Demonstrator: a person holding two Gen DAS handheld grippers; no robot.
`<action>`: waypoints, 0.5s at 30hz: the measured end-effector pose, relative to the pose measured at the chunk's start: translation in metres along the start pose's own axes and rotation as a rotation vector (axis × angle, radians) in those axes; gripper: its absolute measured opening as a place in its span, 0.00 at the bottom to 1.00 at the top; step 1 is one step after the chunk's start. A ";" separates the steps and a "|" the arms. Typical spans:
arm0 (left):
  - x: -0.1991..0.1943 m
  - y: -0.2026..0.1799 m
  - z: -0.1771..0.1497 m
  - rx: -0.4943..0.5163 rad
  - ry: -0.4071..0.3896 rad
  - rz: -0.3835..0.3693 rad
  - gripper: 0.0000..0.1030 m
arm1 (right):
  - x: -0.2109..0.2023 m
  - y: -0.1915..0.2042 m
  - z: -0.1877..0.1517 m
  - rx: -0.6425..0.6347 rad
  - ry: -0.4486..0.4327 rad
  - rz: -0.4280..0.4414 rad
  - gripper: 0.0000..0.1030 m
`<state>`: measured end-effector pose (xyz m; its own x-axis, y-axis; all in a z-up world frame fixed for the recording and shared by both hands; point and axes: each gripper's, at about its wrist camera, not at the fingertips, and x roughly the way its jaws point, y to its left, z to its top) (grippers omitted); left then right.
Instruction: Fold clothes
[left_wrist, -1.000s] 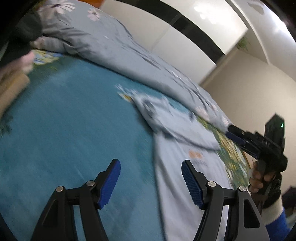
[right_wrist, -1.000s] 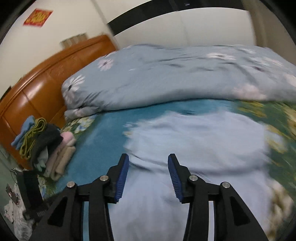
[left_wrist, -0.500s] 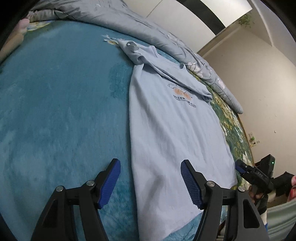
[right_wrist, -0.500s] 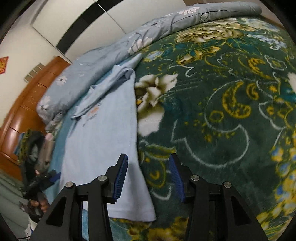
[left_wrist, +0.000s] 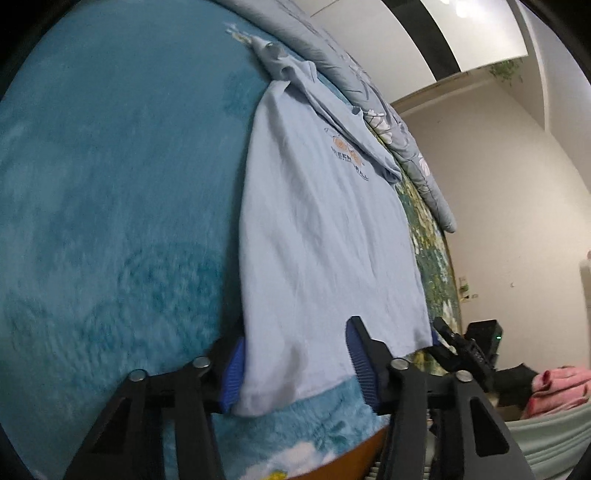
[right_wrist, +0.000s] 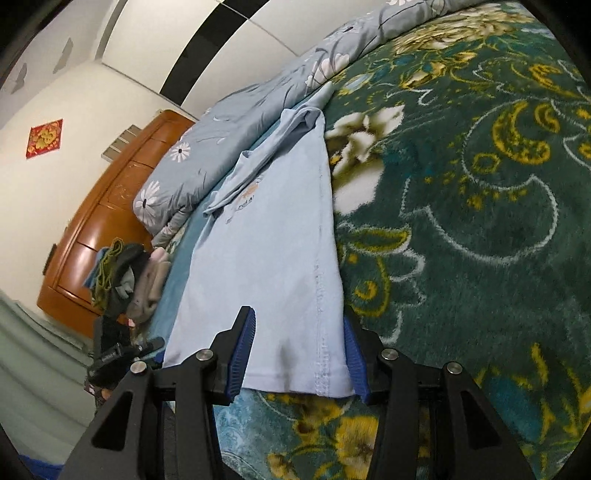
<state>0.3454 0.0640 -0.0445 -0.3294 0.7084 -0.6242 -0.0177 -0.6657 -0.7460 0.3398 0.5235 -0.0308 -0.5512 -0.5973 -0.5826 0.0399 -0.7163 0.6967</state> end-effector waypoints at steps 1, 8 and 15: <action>0.000 0.002 -0.001 -0.012 -0.004 0.002 0.36 | 0.001 -0.001 0.000 0.011 -0.001 -0.006 0.44; 0.000 0.004 -0.006 -0.023 -0.024 0.033 0.09 | 0.011 -0.005 0.003 0.087 -0.010 -0.047 0.13; -0.014 -0.001 -0.007 0.003 -0.070 0.000 0.04 | 0.005 0.007 -0.008 0.085 0.008 -0.049 0.02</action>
<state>0.3568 0.0561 -0.0370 -0.3949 0.6903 -0.6062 -0.0205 -0.6663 -0.7454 0.3437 0.5124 -0.0326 -0.5442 -0.5656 -0.6196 -0.0580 -0.7114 0.7004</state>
